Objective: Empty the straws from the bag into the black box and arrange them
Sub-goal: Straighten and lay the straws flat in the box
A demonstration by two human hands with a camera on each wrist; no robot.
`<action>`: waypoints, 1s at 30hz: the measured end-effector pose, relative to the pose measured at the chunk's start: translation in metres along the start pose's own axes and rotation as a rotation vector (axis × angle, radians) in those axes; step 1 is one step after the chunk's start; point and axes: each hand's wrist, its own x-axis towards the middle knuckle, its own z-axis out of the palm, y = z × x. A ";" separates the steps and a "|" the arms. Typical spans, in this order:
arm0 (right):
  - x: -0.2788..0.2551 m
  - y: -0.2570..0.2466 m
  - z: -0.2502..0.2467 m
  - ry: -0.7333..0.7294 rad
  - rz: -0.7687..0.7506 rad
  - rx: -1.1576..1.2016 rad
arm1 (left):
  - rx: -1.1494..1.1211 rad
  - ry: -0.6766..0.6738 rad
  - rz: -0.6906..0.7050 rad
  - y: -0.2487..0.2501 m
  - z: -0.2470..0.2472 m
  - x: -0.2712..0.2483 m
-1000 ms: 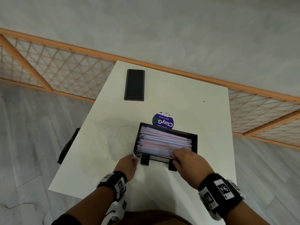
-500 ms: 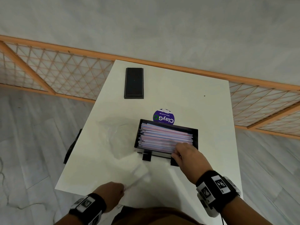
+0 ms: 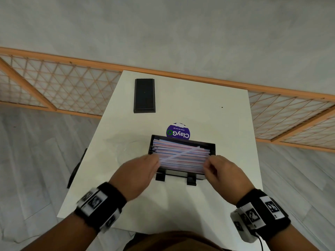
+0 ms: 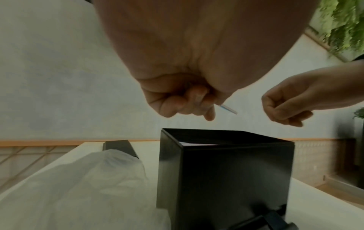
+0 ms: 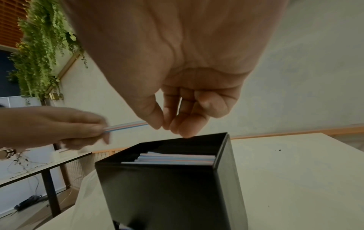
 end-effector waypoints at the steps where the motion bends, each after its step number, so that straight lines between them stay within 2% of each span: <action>1: -0.001 0.000 0.002 -0.003 -0.004 0.003 | 0.003 0.020 0.005 -0.001 0.004 0.013; 5: -0.003 0.000 0.013 -0.035 0.003 0.021 | 0.070 0.115 0.004 -0.001 0.013 0.046; 8: -0.003 0.001 0.019 -0.040 0.021 0.024 | -0.014 0.234 -0.007 0.002 0.014 0.040; 9: -0.003 0.001 0.020 -0.041 0.027 0.027 | -0.073 0.227 -0.006 0.003 0.018 0.032; 12: -0.004 0.003 0.026 -0.057 0.041 0.025 | -0.218 0.087 -0.065 0.004 0.041 0.005; 14: -0.003 0.002 0.028 -0.056 0.037 0.025 | -0.280 0.117 -0.132 0.007 0.054 -0.005; 18: 0.002 0.000 0.031 -0.049 0.035 0.017 | -0.285 0.138 -0.223 0.022 0.063 0.001; 22: 0.006 0.000 0.033 -0.065 0.045 -0.007 | -0.211 -0.042 -0.335 0.025 0.077 -0.002; 24: 0.007 0.001 0.035 -0.073 0.045 -0.012 | -0.165 -0.138 -0.423 0.019 0.089 0.000; 26: 0.009 0.003 0.035 -0.078 0.047 -0.020 | -0.199 -0.211 -0.599 0.008 0.103 0.010; 28: 0.010 0.004 0.035 -0.086 0.043 -0.028 | -0.346 -0.234 -0.811 -0.007 0.121 0.021; 30: 0.010 0.005 0.035 -0.091 0.033 -0.032 | -0.509 -0.193 -0.914 -0.021 0.136 0.028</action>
